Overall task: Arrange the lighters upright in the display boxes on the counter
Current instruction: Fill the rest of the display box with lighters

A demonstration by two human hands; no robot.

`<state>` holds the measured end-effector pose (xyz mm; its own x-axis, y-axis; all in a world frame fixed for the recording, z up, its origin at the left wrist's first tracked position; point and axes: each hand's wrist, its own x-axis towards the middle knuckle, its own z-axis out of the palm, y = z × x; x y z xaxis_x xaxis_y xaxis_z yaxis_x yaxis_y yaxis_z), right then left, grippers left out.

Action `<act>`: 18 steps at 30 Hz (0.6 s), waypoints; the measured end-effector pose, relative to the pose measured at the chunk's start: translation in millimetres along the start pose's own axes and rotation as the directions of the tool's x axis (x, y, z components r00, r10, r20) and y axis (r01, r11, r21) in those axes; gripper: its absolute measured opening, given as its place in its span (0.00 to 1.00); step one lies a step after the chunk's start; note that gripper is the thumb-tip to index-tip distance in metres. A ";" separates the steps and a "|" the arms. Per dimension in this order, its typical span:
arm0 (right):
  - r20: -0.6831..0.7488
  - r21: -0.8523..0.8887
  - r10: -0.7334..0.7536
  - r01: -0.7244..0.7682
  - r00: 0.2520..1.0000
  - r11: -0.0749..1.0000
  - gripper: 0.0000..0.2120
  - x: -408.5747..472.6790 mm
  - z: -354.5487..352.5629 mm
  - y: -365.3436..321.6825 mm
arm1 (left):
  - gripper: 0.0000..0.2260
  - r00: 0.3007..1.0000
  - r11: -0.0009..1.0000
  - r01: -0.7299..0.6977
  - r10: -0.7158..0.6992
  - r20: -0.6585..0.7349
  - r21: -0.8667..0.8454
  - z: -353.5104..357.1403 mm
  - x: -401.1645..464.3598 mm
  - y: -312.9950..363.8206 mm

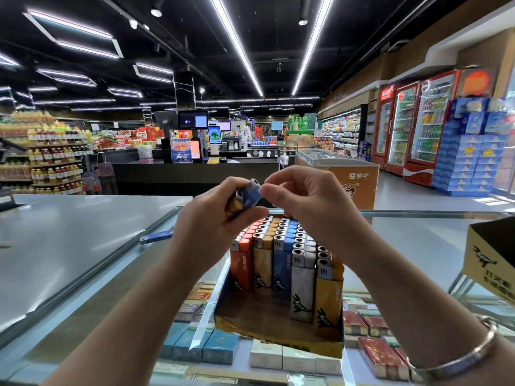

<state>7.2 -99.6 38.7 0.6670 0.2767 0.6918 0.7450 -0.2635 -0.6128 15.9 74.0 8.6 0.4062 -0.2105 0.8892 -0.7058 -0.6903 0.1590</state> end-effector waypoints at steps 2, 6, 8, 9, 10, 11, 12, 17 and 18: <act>0.030 -0.026 -0.005 0.005 1.000 1.000 0.04 -1.1 2.5 0.7 | 0.21 0.999 0.998 -0.051 0.052 -0.010 0.044 -0.1 -0.4 2.6; 0.015 -0.038 0.038 -0.038 0.999 0.999 0.03 -1.0 1.6 2.2 | 0.20 0.998 0.997 -0.063 0.063 0.006 0.037 3.5 0.1 7.7; 0.019 0.016 0.049 -0.050 0.999 0.999 0.01 -1.1 0.6 0.0 | 0.16 1.000 0.996 0.001 0.001 0.024 -0.088 4.1 0.3 8.3; 0.011 0.053 0.052 -0.053 0.999 0.997 0.02 -1.5 -0.3 -1.4 | 0.14 0.997 0.979 0.070 -0.067 0.024 -0.192 3.9 0.9 8.1; -0.002 0.100 0.059 -0.059 0.998 0.993 0.03 -1.5 -1.7 -2.7 | 0.11 0.990 0.945 0.142 -0.143 0.017 -0.295 3.4 1.5 7.0; -0.022 0.160 0.073 -0.069 0.997 0.985 0.05 -1.3 -4.1 -3.6 | 0.09 0.980 0.914 0.188 -0.200 0.004 -0.360 3.0 2.3 5.9; -0.045 0.223 0.099 -0.087 0.994 0.971 0.05 -0.9 -6.6 -5.0 | 0.07 0.972 0.905 0.215 -0.235 -0.010 -0.368 2.6 2.8 3.9; -0.058 0.308 0.136 -0.112 0.989 0.945 0.08 0.4 -16.8 -9.5 | 0.03 0.882 0.835 0.465 -0.408 0.236 -0.293 3.7 1.3 -8.0; -0.034 0.254 0.104 -0.092 0.994 0.963 0.08 -0.4 -15.7 -9.7 | 0.02 0.840 0.794 0.528 -0.437 0.322 -0.301 4.3 0.9 -8.5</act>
<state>-0.5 -111.6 50.4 0.7400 0.2161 0.6370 0.6592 -0.0448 -0.7506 24.8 76.7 6.2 0.8364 -0.0976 0.5394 -0.5202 -0.4513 0.7250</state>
